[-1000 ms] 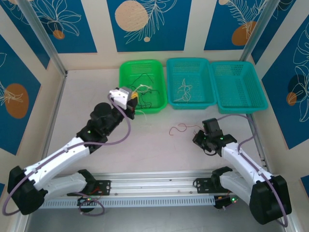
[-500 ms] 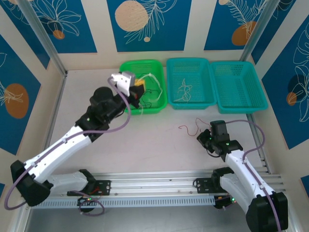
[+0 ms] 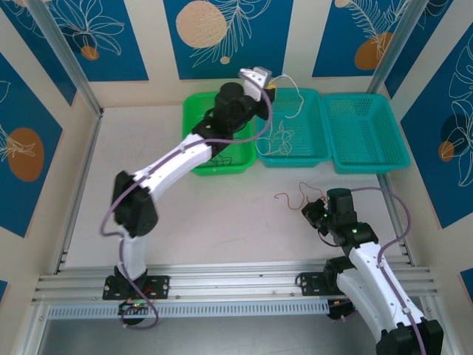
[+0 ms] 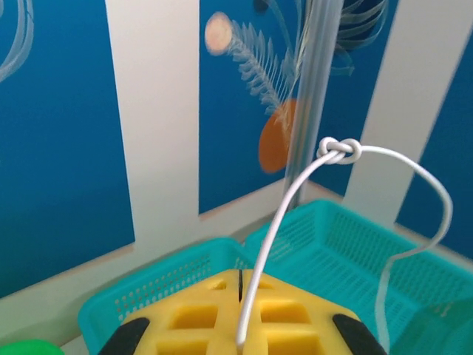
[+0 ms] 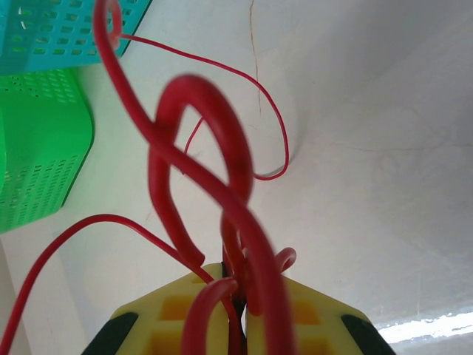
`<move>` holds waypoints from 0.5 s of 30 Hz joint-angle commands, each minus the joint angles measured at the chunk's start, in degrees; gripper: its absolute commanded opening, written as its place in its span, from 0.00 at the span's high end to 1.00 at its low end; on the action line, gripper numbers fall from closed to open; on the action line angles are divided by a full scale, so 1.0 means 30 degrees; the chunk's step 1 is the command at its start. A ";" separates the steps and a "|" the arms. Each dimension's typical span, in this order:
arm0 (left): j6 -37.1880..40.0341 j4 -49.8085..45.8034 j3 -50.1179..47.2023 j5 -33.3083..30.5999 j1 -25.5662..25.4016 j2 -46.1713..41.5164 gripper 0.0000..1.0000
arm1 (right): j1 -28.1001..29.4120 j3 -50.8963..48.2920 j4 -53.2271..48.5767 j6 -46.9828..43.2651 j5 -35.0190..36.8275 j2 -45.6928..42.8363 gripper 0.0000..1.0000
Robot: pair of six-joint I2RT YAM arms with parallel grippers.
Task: Untangle the cables
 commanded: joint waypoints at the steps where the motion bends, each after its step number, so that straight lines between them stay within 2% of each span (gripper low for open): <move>1: 0.1291 -0.2601 0.3976 -0.1185 0.0242 0.2821 1.00 | 0.0043 0.0337 -0.1056 0.0139 -0.0670 -0.0536 1.00; 4: 0.1033 -0.4151 0.6536 -0.0760 0.0447 0.5011 1.00 | 0.0059 0.0406 -0.1328 0.0016 -0.0634 -0.0774 1.00; 5: 0.1052 -0.4548 0.7084 -0.0610 0.0453 0.5380 0.89 | 0.0055 0.0489 -0.1423 -0.0049 -0.0590 -0.0784 1.00; 6: 0.1141 -0.4703 0.7309 -0.0335 0.0453 0.5631 0.69 | 0.0070 0.0544 -0.1499 -0.0181 -0.0541 -0.0791 1.00; 7: 0.1146 -0.4713 0.7292 -0.0102 0.0457 0.5708 0.46 | 0.0058 0.0608 -0.1566 -0.0237 -0.0512 -0.0784 1.00; 9: 0.1139 -0.5032 0.7294 0.0050 0.0464 0.5633 0.18 | 0.0058 0.0678 -0.1547 -0.0300 -0.0437 -0.0783 1.00; 10: 0.1216 -0.5315 0.7251 0.0245 0.0457 0.5425 0.13 | 0.0044 0.0729 -0.1503 -0.0352 -0.0399 -0.0779 1.00; 12: 0.1348 -0.5324 0.6462 0.0758 0.0469 0.4633 0.10 | 0.0055 0.0821 -0.1472 -0.0437 -0.0352 -0.0751 1.00; 15: 0.1299 -0.3219 0.2736 0.1606 0.0449 0.2002 0.10 | 0.0059 0.1053 -0.1429 -0.0900 -0.0371 -0.0771 1.00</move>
